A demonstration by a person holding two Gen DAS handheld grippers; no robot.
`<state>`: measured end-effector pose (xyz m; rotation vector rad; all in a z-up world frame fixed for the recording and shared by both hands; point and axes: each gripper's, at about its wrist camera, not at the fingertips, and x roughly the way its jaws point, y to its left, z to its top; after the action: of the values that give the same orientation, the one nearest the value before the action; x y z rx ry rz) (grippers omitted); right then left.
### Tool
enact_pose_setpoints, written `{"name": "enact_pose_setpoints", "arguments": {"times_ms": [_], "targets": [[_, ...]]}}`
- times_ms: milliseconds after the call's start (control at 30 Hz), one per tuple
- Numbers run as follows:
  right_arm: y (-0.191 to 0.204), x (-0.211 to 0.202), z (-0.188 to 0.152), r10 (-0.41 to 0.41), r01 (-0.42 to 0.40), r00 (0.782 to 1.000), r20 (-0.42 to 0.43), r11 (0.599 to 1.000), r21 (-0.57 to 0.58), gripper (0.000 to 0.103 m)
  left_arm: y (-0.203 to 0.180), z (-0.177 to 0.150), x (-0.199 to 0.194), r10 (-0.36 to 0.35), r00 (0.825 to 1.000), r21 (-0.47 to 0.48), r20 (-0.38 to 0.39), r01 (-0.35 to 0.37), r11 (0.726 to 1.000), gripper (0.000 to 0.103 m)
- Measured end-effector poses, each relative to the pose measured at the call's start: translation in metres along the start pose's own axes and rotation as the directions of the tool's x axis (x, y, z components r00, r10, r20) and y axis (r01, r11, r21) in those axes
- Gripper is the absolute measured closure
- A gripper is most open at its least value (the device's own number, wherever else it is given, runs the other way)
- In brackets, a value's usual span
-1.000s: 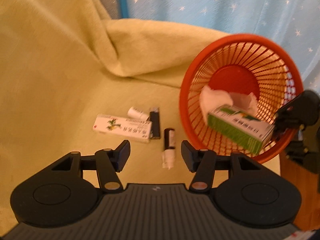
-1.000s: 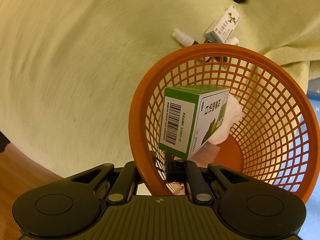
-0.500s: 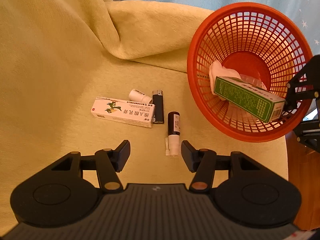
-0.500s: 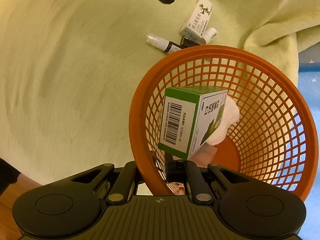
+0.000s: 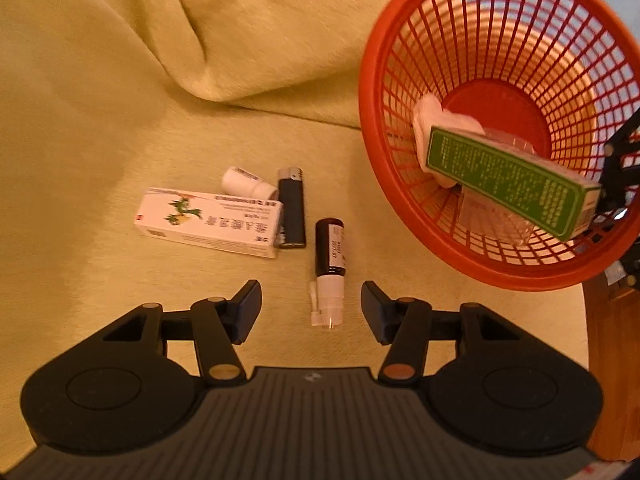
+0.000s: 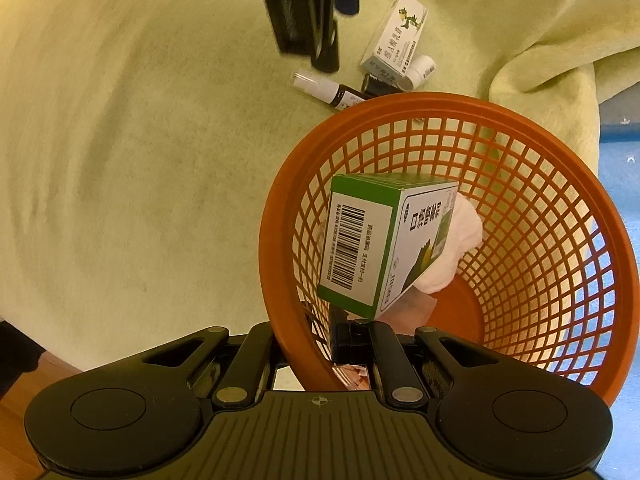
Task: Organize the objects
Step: 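Withdraw the left tool and lower it to the dark dropper bottle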
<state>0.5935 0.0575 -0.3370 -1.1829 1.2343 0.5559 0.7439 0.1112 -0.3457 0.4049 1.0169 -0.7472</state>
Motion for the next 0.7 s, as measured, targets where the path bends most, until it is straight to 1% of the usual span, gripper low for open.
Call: {"name": "enact_pose_setpoints", "arguments": {"times_ms": [100,267,433,600,700], "targets": [[-0.001,0.000,0.000,0.000,0.000,1.000,0.001,1.000,-0.002,0.098,-0.002,-0.003,0.015,-0.005,1.000,0.003,-0.009,0.005,1.000,0.057],[-0.001,0.001,-0.001,0.003,-0.003,1.000,0.004,1.000,0.002,0.098,-0.006,-0.008,0.033,-0.014,0.999,-0.001,-0.030,0.014,1.000,0.067],[-0.001,0.002,-0.002,0.007,-0.007,1.000,0.007,1.000,0.006,0.098,-0.009,-0.008,0.044,-0.016,0.999,0.004,-0.039,0.017,1.000,0.071],[0.000,0.001,-0.003,0.010,-0.010,1.000,0.014,1.000,0.009,0.098,-0.009,-0.004,0.055,-0.002,0.999,-0.005,-0.046,0.002,1.000,0.077],[0.000,0.001,-0.004,0.012,-0.012,1.000,0.016,1.000,0.012,0.098,-0.009,-0.001,0.059,0.010,0.999,0.002,-0.034,-0.010,1.000,0.077]]}}
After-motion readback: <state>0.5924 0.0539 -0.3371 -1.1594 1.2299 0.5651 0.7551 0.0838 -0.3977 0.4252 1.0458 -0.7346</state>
